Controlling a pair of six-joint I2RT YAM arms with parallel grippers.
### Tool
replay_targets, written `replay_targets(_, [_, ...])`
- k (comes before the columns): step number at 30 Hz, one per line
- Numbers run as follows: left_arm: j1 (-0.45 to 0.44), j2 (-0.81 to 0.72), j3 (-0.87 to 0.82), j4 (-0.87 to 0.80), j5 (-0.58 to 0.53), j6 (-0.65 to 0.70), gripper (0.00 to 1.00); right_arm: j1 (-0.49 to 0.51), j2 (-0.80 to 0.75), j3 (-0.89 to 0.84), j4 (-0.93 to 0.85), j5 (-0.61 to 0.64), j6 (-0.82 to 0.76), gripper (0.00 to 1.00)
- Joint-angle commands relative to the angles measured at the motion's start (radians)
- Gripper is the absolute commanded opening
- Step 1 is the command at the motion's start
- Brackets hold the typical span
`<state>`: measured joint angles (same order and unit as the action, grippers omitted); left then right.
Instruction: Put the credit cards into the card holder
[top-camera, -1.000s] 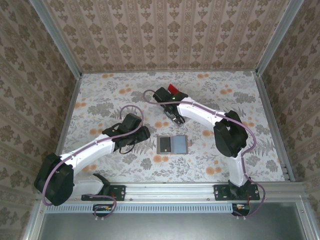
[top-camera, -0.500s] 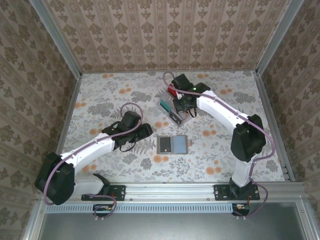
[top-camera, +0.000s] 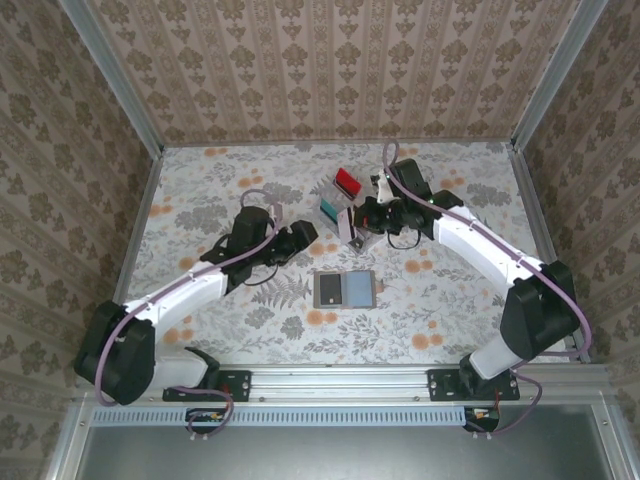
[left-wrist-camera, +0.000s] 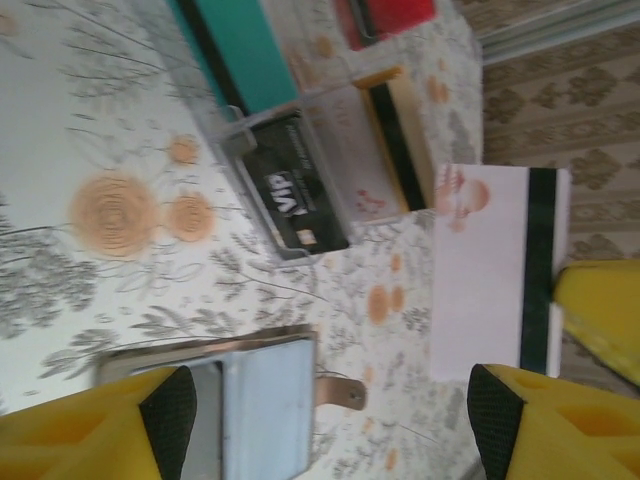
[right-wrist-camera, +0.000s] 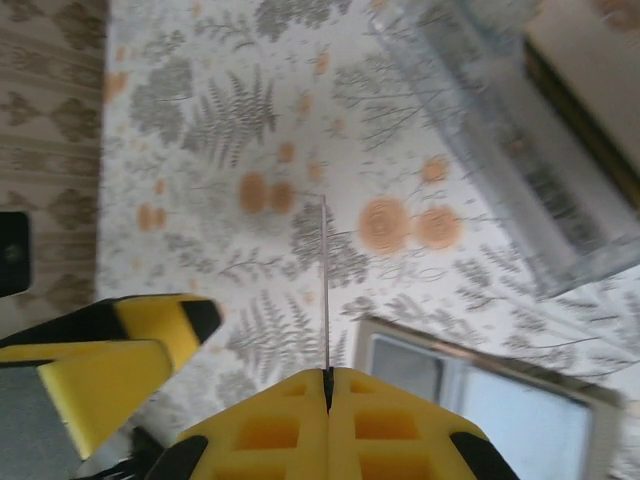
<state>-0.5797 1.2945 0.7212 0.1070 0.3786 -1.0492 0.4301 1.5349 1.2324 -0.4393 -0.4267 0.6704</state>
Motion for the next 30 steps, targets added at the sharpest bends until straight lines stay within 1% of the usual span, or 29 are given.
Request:
replay_targets(1, [0.006, 0.032, 0.032, 0.131, 0.103, -0.052, 0.75, -0.012, -0.044, -0.058, 0.161, -0.139, 0.157, 0.00])
replay_targets(5, [0.006, 0.070, 0.028, 0.237, 0.150, -0.096, 0.71, -0.020, -0.061, -0.096, 0.211, -0.185, 0.203, 0.00])
replay_targets(9, [0.006, 0.106, 0.027, 0.333, 0.196, -0.138, 0.62, -0.022, -0.063, -0.115, 0.212, -0.199, 0.211, 0.00])
replay_targets(12, [0.006, 0.111, 0.026, 0.343, 0.196, -0.145, 0.54, -0.022, -0.062, -0.133, 0.252, -0.225, 0.237, 0.00])
replay_targets(16, [0.006, 0.116, 0.022, 0.362, 0.199, -0.157, 0.48, -0.023, -0.057, -0.143, 0.271, -0.236, 0.253, 0.00])
replay_targets(20, [0.007, 0.122, 0.020, 0.363, 0.199, -0.164, 0.47, -0.023, -0.055, -0.154, 0.291, -0.246, 0.261, 0.00])
replay_targets(27, [0.007, 0.128, 0.007, 0.397, 0.197, -0.192, 0.41, -0.024, -0.042, -0.169, 0.324, -0.265, 0.287, 0.00])
replay_targets(30, [0.007, 0.130, 0.005, 0.397, 0.194, -0.196, 0.41, -0.024, -0.038, -0.173, 0.326, -0.261, 0.291, 0.00])
